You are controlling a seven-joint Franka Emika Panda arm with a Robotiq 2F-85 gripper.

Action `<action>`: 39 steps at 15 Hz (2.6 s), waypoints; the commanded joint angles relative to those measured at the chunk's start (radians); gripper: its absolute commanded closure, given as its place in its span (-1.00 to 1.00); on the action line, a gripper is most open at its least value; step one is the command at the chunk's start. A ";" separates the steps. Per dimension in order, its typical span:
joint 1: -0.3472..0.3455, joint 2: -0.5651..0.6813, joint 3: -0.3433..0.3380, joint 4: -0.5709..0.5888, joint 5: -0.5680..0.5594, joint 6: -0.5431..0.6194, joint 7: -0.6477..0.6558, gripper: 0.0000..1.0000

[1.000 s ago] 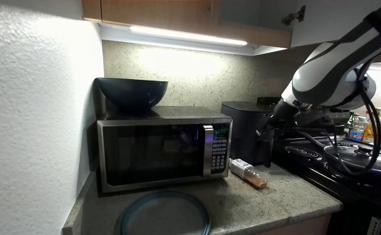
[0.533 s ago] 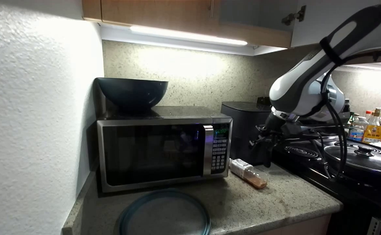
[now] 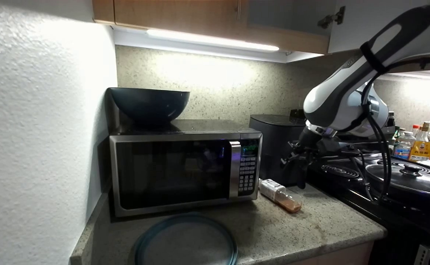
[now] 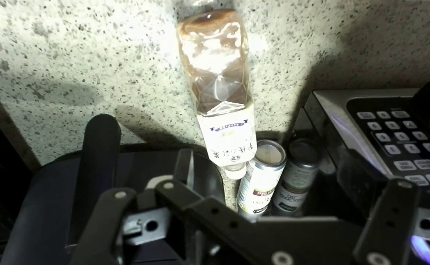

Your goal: Take the bottle out of the open cabinet and place it on the countertop next to the microwave

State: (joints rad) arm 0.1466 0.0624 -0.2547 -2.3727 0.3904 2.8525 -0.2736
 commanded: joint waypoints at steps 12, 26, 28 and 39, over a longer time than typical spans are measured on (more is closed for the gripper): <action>-0.246 0.325 0.181 0.290 0.085 -0.229 -0.254 -1.00; -0.363 0.411 0.343 0.426 -0.101 -0.237 -0.240 -1.00; -0.357 0.423 0.336 0.439 -0.134 -0.252 -0.221 -1.00; -0.347 0.497 0.297 0.487 -0.242 -0.336 -0.162 -0.20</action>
State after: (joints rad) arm -0.2064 0.5417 0.0513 -1.9117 0.1896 2.5452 -0.4808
